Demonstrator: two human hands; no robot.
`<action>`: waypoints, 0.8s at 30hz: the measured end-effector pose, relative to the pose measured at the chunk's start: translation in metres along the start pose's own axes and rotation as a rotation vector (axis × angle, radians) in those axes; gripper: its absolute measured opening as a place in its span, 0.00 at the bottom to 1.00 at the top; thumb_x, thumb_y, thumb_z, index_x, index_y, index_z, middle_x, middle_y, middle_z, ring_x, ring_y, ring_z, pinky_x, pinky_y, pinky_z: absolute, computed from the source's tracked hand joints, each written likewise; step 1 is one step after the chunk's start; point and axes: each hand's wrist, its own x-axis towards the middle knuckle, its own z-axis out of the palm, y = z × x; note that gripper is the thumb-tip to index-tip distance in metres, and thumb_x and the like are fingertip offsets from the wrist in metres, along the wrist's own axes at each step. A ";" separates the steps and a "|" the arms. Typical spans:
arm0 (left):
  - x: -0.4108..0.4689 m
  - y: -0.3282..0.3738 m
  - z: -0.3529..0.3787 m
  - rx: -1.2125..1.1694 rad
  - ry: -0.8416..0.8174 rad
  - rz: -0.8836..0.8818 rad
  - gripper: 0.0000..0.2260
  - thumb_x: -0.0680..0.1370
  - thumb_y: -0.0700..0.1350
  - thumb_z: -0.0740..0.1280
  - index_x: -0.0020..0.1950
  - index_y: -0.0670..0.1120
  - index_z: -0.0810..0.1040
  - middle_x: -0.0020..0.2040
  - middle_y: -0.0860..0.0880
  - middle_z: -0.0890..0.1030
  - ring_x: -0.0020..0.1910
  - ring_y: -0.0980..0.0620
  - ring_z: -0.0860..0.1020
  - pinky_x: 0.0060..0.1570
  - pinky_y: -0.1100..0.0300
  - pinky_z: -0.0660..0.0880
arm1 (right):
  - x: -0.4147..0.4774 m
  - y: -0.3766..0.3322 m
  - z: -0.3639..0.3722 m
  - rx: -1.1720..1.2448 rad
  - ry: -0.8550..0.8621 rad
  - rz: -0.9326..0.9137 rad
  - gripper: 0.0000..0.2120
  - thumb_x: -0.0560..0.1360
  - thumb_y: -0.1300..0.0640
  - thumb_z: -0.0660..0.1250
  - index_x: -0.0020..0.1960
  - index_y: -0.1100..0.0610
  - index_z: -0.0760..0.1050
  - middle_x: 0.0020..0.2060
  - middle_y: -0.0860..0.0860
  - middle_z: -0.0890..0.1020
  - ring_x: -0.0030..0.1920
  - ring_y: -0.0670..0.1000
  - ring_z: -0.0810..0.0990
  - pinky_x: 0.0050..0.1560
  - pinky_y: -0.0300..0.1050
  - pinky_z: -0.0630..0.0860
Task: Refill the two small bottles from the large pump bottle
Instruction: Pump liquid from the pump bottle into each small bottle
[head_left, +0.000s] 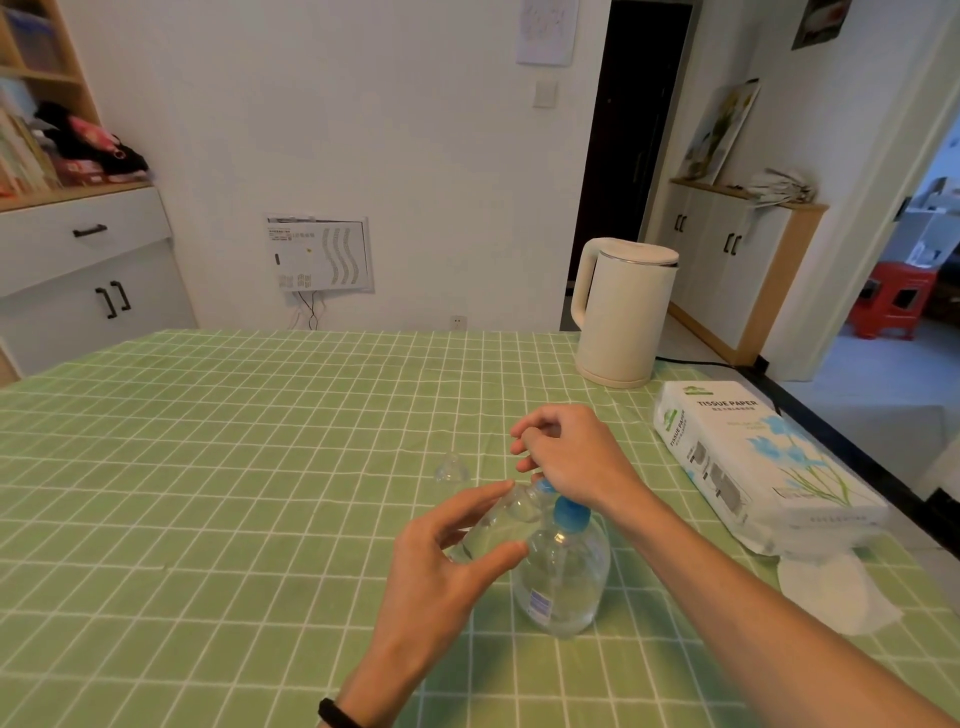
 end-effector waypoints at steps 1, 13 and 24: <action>0.000 0.000 0.000 -0.002 -0.001 0.000 0.23 0.71 0.46 0.82 0.63 0.62 0.84 0.57 0.64 0.87 0.59 0.62 0.84 0.63 0.57 0.78 | 0.000 0.000 0.000 0.019 0.003 0.005 0.12 0.82 0.60 0.63 0.47 0.50 0.82 0.42 0.46 0.88 0.40 0.45 0.88 0.46 0.47 0.86; 0.000 -0.007 0.001 0.023 -0.004 -0.001 0.23 0.71 0.45 0.82 0.63 0.61 0.84 0.57 0.64 0.87 0.59 0.62 0.84 0.63 0.59 0.78 | -0.004 0.009 0.006 0.047 0.018 0.033 0.15 0.81 0.67 0.59 0.50 0.54 0.82 0.41 0.49 0.87 0.39 0.44 0.87 0.44 0.42 0.84; 0.000 0.001 0.000 0.017 -0.002 0.000 0.22 0.71 0.46 0.82 0.63 0.62 0.84 0.56 0.64 0.87 0.58 0.62 0.84 0.63 0.56 0.78 | 0.001 0.000 0.001 -0.019 -0.029 0.003 0.10 0.81 0.62 0.63 0.50 0.51 0.82 0.41 0.47 0.88 0.39 0.45 0.87 0.40 0.43 0.82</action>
